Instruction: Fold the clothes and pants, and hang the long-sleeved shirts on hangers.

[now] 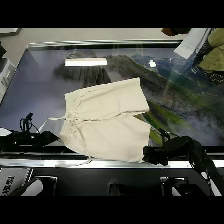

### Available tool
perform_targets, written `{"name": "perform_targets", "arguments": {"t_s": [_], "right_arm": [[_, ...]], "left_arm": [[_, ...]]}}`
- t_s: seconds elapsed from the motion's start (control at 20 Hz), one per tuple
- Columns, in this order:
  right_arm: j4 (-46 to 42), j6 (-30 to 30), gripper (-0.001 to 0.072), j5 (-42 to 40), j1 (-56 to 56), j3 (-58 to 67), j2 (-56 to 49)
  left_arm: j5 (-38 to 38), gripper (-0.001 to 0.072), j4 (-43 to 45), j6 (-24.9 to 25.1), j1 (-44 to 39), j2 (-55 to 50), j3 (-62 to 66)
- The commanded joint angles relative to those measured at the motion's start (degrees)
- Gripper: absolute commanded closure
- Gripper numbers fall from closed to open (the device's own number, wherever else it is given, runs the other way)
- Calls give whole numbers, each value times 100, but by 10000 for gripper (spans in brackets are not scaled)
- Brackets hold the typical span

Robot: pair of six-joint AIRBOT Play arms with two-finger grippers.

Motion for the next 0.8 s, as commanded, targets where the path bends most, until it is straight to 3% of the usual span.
{"name": "perform_targets", "arguments": {"t_s": [0.0, 0.3, 0.35, 0.45, 0.6, 0.75], "right_arm": [[0, 46, 692, -52, 2, 0, 4], [11, 52, 691, -79, 4, 0, 4], [22, 68, 691, -76, 4, 0, 4], [24, 68, 691, -79, 4, 0, 4], [24, 68, 691, -76, 4, 0, 4], [24, 66, 691, -70, 4, 0, 4]], "left_arm": [[26, 386, 4, 317, -170, -9, -2], [658, 380, 197, 197, -688, -17, -2], [662, 326, 284, 0, -684, -17, -2], [610, 19, 730, -743, -684, -17, -2], [304, 24, 975, -1460, -686, -15, -2], [455, 34, 688, -1672, -693, -15, -2]]}}
